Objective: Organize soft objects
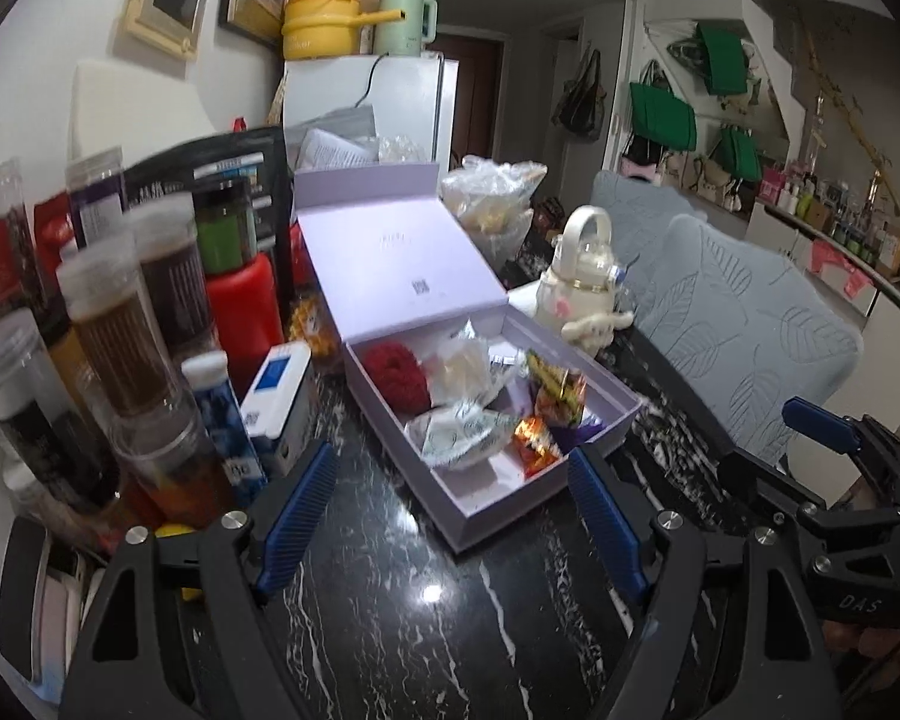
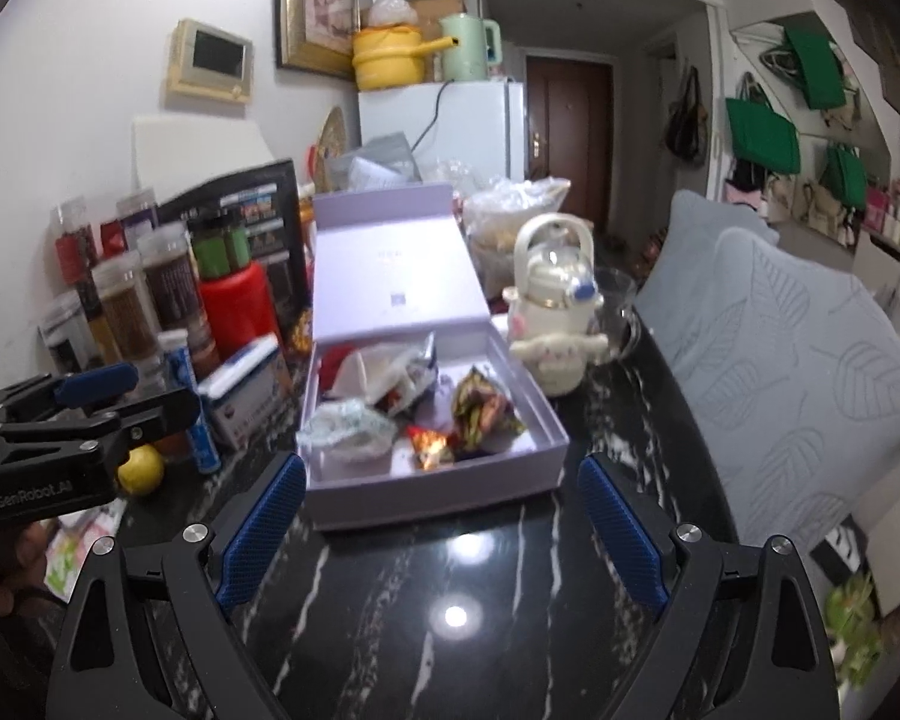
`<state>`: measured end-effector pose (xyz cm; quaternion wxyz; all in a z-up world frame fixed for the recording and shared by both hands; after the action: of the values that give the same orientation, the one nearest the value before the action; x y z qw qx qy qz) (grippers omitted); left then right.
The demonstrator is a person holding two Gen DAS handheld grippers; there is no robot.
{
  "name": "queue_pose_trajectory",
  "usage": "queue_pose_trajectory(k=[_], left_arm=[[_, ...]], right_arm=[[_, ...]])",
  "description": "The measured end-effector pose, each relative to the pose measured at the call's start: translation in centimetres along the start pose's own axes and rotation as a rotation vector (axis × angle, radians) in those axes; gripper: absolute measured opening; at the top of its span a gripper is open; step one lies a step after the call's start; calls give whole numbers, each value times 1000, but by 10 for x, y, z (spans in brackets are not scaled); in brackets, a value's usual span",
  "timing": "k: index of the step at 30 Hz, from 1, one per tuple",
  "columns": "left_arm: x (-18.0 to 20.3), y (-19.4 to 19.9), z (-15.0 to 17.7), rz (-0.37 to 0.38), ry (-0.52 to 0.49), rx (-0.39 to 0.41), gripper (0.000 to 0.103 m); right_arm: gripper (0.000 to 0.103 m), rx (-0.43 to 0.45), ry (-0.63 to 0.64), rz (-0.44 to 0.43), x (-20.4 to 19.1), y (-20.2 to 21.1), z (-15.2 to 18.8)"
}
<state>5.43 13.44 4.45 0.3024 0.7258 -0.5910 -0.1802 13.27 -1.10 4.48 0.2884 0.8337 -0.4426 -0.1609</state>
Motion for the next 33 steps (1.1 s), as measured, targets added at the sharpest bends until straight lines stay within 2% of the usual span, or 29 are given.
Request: queue_pose_trajectory(k=[10,18,23,33], left_arm=[[0,-16,17,-14,18,-45,79],[0,-21,18,-23,21,-61,79],[-3,-21,18,-78,24,-58,79],[-3,-24,16,-80,12,-78,79]], right_arm=[[94,-47,-8,20,1,-7,20],[94,-52,-3,16,1,-12,22],[94,-56,-6,21,1,-16,22],[94,-60,-2,14,0,-21,19]])
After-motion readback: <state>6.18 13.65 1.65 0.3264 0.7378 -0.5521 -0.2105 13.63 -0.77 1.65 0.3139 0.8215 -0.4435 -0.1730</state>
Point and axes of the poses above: each gripper's, at about its wrist camera, not at the fingertips, and y roughly against the way its jaws point, x to its right, z to its underside, the point moved 2 cm from there along -y, roughly the way its jaws point, and after that the axes turned 4 degrees about -x, right-handed, at the moved point
